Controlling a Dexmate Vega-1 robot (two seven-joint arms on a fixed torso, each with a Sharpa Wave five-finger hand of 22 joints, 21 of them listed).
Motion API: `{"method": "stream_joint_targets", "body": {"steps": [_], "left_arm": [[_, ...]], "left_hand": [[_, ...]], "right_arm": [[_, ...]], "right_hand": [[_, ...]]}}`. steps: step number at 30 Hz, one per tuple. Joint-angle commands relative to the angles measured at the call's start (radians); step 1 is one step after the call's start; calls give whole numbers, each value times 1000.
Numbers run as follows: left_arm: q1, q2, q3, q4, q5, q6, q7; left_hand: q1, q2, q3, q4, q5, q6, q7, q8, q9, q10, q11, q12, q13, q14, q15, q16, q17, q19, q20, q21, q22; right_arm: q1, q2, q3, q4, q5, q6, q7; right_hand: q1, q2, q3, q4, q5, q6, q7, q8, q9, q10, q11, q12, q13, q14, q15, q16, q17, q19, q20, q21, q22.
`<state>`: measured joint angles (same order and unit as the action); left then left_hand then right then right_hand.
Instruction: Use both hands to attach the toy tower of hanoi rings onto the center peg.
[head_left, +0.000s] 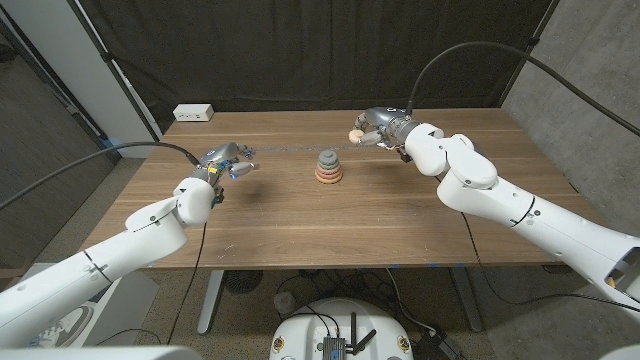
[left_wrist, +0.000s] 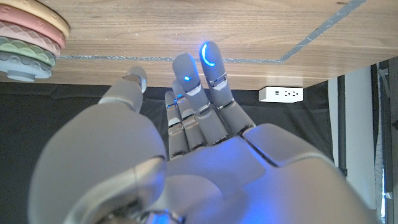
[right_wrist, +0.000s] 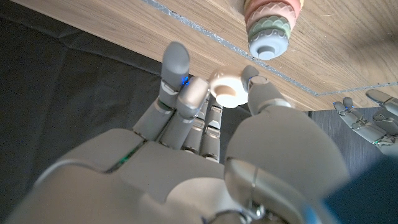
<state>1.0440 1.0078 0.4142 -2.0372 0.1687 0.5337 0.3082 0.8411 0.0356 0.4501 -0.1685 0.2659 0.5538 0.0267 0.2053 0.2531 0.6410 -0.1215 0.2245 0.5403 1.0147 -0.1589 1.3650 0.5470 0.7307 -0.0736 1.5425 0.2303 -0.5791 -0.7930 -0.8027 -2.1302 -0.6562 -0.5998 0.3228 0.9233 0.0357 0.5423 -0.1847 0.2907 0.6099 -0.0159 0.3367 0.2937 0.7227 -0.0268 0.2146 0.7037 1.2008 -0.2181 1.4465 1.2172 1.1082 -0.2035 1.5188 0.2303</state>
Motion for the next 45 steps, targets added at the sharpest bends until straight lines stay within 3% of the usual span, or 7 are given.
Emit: {"method": "stream_joint_targets", "body": {"steps": [1, 16, 45], "left_arm": [[-18, -9, 16, 16, 7, -20, -14], [-30, -12, 28, 7, 18, 0, -26], [-55, -21, 50, 33, 35, -6, -40]], "left_hand": [[-1, 6, 10, 1, -1, 2, 2, 1, 6, -1, 0, -5, 4, -2, -61, 8, 5, -1, -133, 4, 6], [0, 5, 16, 0, -4, 7, 0, 2, 8, 4, -4, -5, 3, 0, -61, 12, 3, 4, -133, 5, 6], [2, 2, 22, -1, -8, 10, -1, 1, 9, 9, -4, -6, 1, 1, -61, 14, -4, 8, -133, 4, 2]], "right_arm": [[6, 46, 0, 25, -20, 30, 24], [69, 113, -39, 108, -37, 42, 70], [156, 204, -123, 200, -99, 20, 130]], "right_hand": [[21, 14, 29, 20, 7, 43, -26, 5, 15, 112, -100, 0, 7, 3, -1, 7, 2, 11, -17, 5, 5], [23, 14, 32, 20, 9, 42, -28, 3, 15, 114, -100, -4, 8, 2, -1, 11, 1, 9, -17, 4, 6], [23, 17, 34, 21, 10, 47, -27, 3, 17, 120, -99, -6, 12, -2, -1, 16, 1, 8, -17, 2, 3]]}}
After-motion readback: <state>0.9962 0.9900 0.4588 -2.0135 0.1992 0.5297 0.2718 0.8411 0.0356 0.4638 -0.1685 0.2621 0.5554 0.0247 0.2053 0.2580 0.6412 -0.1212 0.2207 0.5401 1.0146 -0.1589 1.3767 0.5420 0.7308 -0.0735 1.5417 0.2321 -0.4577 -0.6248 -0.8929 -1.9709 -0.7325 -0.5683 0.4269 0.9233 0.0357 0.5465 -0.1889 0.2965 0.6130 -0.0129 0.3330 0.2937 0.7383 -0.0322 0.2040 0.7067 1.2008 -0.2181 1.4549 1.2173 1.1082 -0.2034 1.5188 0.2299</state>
